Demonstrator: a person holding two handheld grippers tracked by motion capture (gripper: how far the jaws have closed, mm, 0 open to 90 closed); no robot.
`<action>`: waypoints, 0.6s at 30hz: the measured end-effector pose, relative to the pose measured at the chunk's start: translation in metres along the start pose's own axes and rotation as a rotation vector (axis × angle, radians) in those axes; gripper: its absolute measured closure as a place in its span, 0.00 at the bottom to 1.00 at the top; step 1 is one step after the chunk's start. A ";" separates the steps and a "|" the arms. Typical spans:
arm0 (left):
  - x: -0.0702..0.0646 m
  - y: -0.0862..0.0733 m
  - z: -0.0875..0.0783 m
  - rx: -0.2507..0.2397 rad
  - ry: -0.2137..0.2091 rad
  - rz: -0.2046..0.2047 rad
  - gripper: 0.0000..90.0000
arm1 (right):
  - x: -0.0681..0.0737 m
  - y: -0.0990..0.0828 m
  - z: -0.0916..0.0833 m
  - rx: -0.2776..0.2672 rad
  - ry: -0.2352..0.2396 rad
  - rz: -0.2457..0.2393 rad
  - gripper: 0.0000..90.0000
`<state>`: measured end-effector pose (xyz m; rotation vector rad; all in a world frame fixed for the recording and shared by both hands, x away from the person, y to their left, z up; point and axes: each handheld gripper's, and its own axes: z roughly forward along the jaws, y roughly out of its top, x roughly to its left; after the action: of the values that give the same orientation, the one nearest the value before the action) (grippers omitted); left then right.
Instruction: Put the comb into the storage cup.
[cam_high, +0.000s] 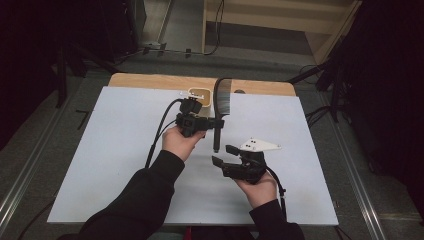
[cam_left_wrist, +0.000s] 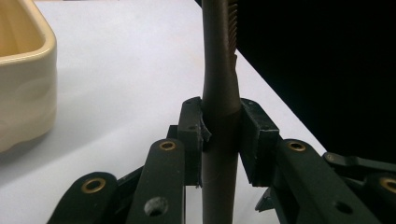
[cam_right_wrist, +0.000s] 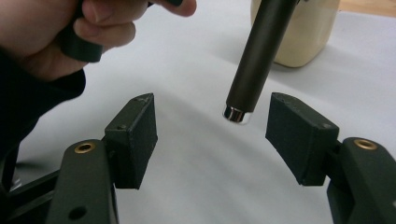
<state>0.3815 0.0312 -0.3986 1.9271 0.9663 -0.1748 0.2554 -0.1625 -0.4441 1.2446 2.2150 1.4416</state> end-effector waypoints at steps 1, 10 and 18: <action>0.000 0.000 0.000 0.000 0.002 0.002 0.81 | -0.001 0.000 0.000 0.007 0.001 -0.008 0.34; 0.000 0.000 0.000 0.003 -0.010 0.017 0.81 | -0.014 -0.002 -0.002 0.080 0.052 -0.045 0.30; 0.002 0.001 -0.005 -0.011 -0.008 0.034 0.81 | -0.031 -0.005 -0.010 0.106 0.080 -0.034 0.28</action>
<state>0.3823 0.0357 -0.3963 1.9306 0.9270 -0.1573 0.2661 -0.1928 -0.4514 1.1945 2.3817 1.4020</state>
